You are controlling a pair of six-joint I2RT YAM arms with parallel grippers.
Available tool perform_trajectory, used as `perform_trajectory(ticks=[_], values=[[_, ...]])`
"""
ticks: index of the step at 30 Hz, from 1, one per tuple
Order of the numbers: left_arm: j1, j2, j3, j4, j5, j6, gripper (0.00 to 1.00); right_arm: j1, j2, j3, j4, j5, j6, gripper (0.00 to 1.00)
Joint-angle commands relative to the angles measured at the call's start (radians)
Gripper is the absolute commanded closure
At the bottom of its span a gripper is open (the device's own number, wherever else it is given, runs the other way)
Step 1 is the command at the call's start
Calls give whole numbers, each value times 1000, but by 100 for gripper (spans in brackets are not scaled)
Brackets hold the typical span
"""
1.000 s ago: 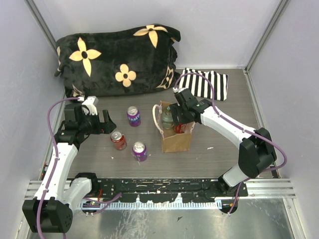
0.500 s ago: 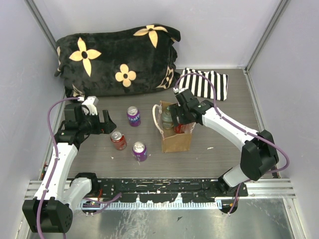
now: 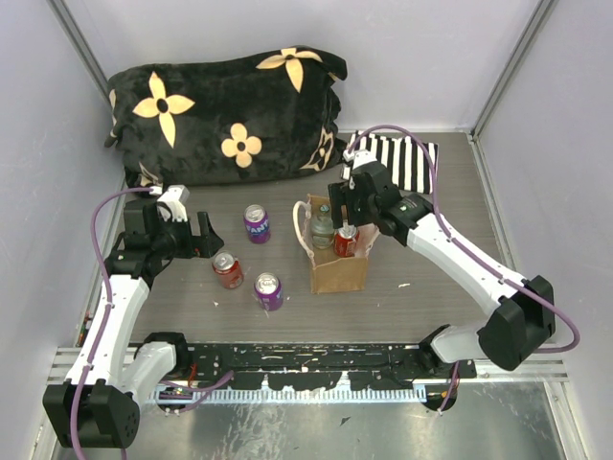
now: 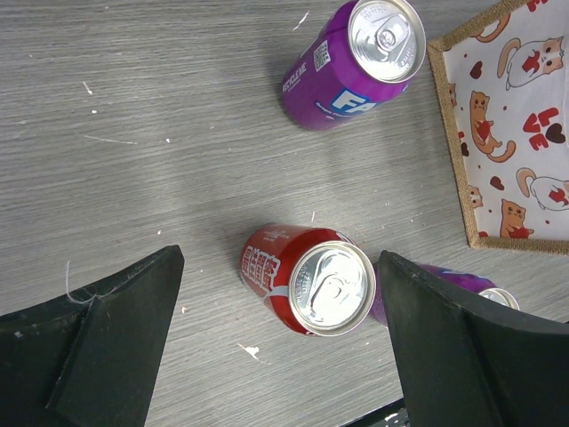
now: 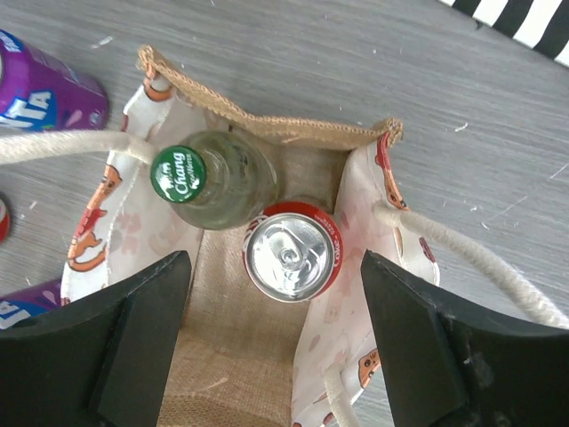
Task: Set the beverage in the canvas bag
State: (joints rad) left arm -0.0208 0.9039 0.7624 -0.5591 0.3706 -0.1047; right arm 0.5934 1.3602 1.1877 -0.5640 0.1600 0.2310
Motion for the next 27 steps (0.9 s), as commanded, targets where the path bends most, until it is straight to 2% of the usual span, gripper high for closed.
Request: perform_trajectory(ticks=[1, 7, 16, 22, 27], values=[[-2, -5, 11, -2, 37, 31, 2, -3, -71, 27, 125, -11, -3, 17], [-18, 20, 93, -71, 80, 132, 2, -4, -109, 69, 221, 1, 1, 16], [-87, 93, 238, -144, 74, 262, 2, -52, -95, 217, 162, 108, -32, 9], [-146, 212, 305, -136, 46, 298, 2, -186, -88, 221, 65, 93, 5, 5], [-176, 323, 387, -96, 13, 295, 2, -342, -68, 199, -23, 3, 62, 5]])
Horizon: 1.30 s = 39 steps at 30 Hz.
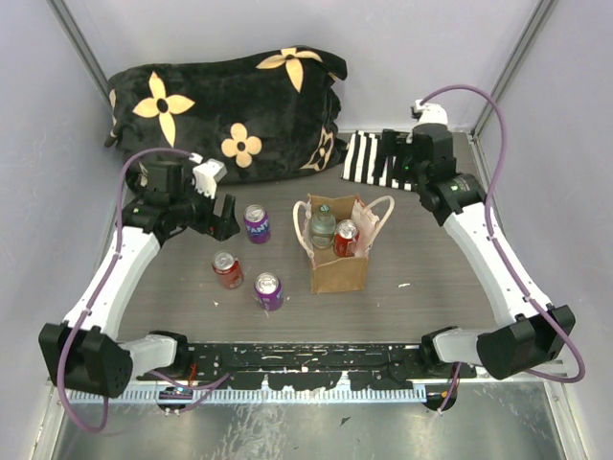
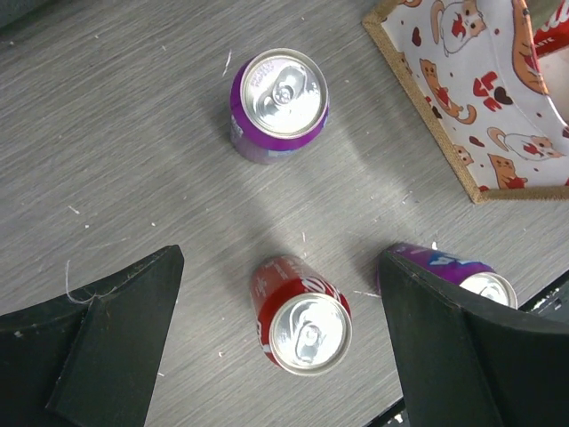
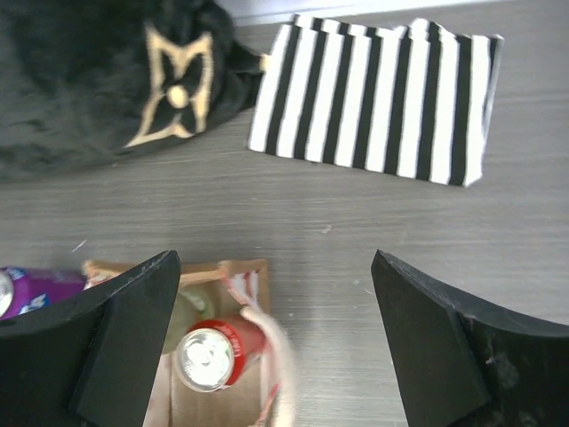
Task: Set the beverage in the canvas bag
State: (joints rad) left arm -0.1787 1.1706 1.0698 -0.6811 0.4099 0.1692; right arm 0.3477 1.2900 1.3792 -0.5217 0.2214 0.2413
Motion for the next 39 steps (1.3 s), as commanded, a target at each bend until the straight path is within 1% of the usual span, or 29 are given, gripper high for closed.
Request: perform_trajectory(ticks=[1, 5, 14, 21, 25, 30, 31, 34, 36, 38, 39], values=[[-26, 81, 99, 33, -29, 19, 2, -131, 1, -1, -76, -71, 59, 5], [-64, 188, 171, 45, -40, 17, 2, -179, -6, -26, -113, -80, 58, 5], [-165, 391, 278, 57, -114, 45, 2, -224, -12, -54, -150, -81, 25, 5], [-213, 476, 312, 60, -176, 62, 2, -241, -7, -80, -151, -91, 23, 5], [-224, 514, 310, 63, -227, 69, 2, -246, -6, -89, -150, -94, 24, 5], [-243, 545, 299, 60, -259, 80, 1, -262, -14, -100, -150, -96, 18, 5], [-247, 550, 297, 62, -266, 83, 2, -265, -17, -104, -150, -98, 17, 5], [-251, 565, 300, 64, -265, 85, 11, -276, -28, -110, -150, -100, 15, 5], [-251, 573, 305, 64, -258, 84, 25, -282, -34, -113, -150, -100, 14, 5], [-251, 577, 309, 63, -248, 82, 43, -288, -40, -115, -150, -101, 12, 5], [-251, 577, 311, 62, -247, 82, 54, -291, -41, -116, -150, -102, 11, 5]])
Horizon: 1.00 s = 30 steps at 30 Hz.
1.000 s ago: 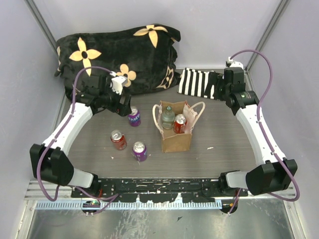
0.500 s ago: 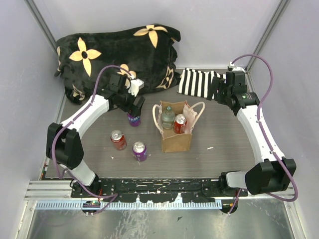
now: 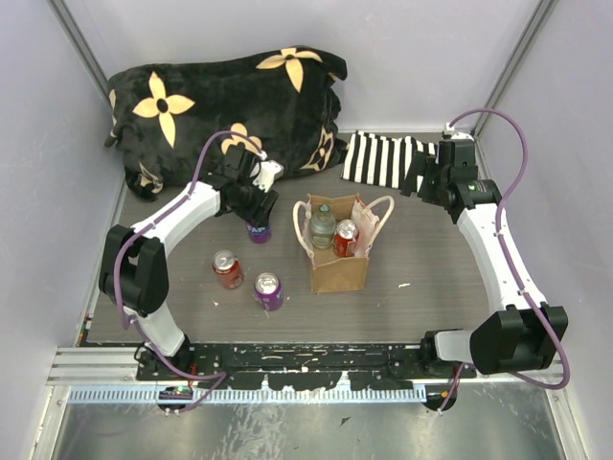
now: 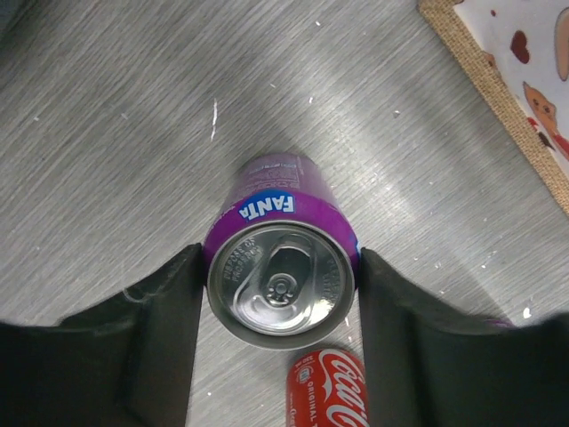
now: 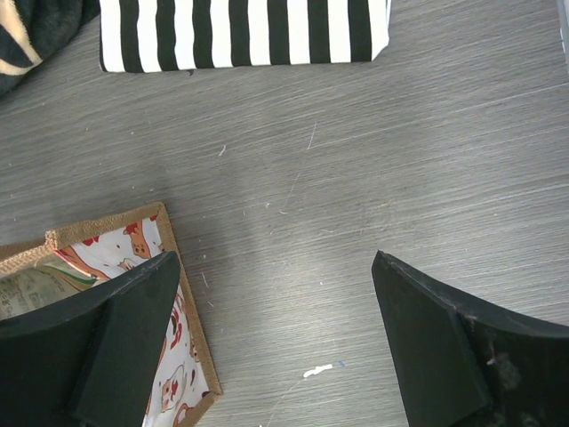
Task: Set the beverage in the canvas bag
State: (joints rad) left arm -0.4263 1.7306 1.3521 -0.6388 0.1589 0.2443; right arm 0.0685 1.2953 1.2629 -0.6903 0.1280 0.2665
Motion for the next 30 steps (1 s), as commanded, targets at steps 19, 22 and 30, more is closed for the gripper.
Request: perform_trajectory(ticks=[19, 22, 30], values=[[16, -43, 573, -149, 8, 9, 100, -27, -71, 2, 15, -38, -26, 5], [-2, -14, 714, -182, 85, -54, 100, -28, -76, -4, 15, -44, -28, 4], [-200, -15, 816, -262, 174, -68, 100, -28, -88, -16, 14, -56, -35, 3]])
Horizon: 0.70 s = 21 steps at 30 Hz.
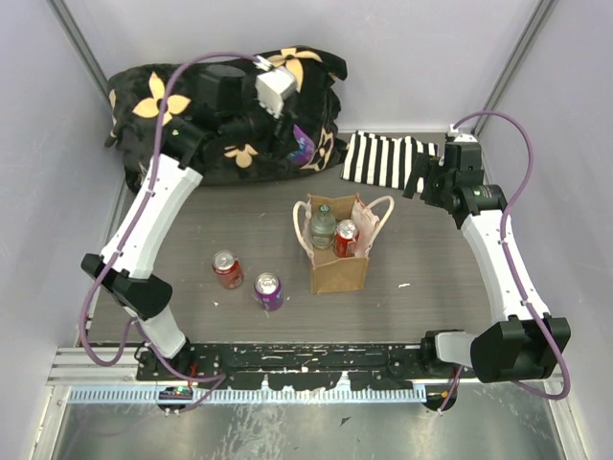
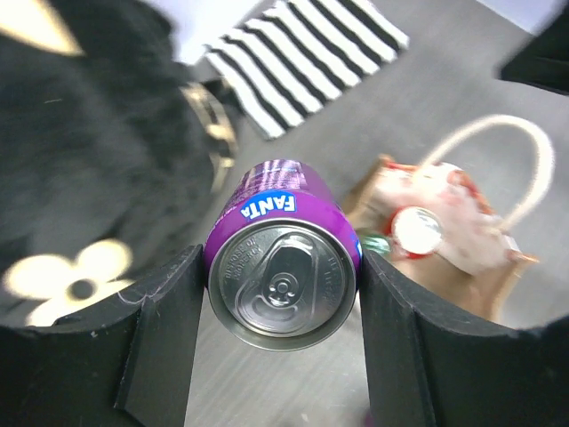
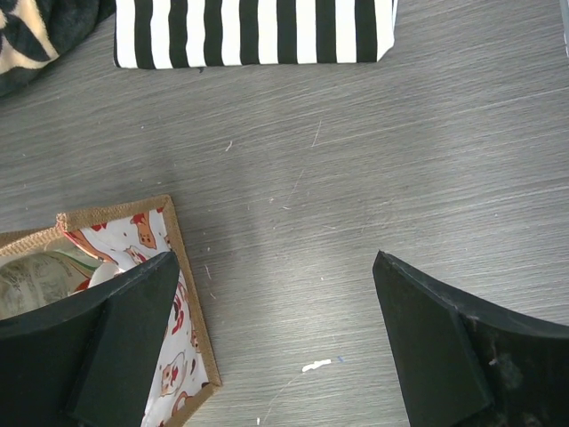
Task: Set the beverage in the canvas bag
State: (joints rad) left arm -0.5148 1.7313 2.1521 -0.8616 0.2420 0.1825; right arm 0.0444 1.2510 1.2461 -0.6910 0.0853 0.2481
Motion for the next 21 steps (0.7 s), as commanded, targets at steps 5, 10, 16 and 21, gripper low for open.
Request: perform_trajectory(ticks=[5, 10, 16, 21], values=[[-266, -46, -106, -59, 38, 77, 100, -3, -49, -5, 12, -14, -21, 3], [-319, -49, -190, -47, 19, 74, 100, -3, -57, -30, 14, -21, -17, 3], [-357, -23, -238, -37, -5, 82, 100, -3, -62, -52, 24, -20, -21, 4], [-361, 6, -282, -15, -37, 90, 100, -5, -63, -55, 24, -10, -28, 3]])
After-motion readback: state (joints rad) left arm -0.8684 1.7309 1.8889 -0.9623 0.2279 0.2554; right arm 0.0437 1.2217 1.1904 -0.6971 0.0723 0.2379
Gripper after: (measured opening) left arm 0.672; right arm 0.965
